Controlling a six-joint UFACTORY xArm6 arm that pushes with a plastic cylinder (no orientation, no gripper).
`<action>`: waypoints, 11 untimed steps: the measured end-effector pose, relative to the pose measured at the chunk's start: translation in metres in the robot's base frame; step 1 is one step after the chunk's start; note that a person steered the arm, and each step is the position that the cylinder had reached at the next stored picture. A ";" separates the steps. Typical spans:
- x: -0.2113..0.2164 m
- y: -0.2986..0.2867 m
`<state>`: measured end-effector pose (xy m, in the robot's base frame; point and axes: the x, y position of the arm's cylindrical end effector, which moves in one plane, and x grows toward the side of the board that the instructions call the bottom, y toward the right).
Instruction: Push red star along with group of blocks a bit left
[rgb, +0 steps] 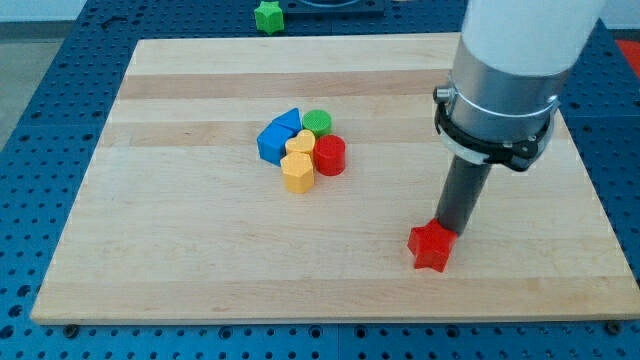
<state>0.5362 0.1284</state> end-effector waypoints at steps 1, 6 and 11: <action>0.019 0.056; -0.016 -0.041; -0.038 -0.069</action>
<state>0.4981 0.0589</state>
